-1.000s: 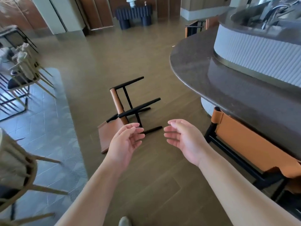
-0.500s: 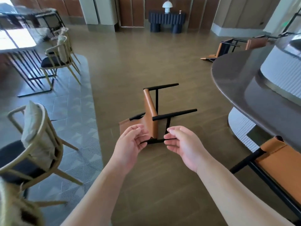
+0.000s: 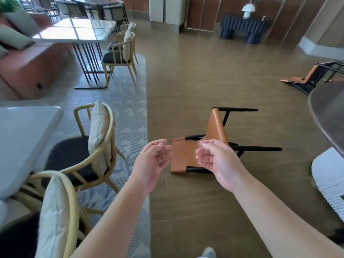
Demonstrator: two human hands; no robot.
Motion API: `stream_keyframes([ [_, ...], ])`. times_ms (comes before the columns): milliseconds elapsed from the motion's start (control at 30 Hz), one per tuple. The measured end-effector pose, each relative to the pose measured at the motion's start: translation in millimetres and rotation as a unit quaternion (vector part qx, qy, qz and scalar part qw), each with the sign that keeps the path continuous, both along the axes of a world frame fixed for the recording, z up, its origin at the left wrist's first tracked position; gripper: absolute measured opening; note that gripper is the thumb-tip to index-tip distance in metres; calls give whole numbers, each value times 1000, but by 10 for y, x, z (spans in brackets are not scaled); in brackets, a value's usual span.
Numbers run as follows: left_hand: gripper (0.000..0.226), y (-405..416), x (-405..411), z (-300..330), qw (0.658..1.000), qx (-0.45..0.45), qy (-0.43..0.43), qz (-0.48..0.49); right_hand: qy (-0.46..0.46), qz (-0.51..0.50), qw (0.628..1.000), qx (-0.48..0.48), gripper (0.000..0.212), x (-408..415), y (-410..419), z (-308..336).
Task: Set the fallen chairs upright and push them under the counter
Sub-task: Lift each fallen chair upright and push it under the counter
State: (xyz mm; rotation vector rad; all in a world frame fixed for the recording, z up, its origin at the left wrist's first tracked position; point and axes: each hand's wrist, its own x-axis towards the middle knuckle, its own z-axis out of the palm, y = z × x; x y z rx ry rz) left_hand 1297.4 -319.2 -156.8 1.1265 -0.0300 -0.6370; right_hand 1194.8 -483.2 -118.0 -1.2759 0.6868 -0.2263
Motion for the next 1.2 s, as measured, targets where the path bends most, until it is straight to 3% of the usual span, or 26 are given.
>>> stream_keyframes([
  [367, 21, 195, 1212, -115, 998, 35, -11, 48, 18, 52, 997, 52, 14, 1253, -68, -271],
  [733, 24, -798, 2696, -234, 994, 101, 6, 52, 44, 45, 989, 133, 14, 2923, -1014, -654],
  [1200, 19, -2156, 4325, -136, 997, 77, -2, -9, 28, -7, 994, 110, 14, 4203, -2065, -574],
])
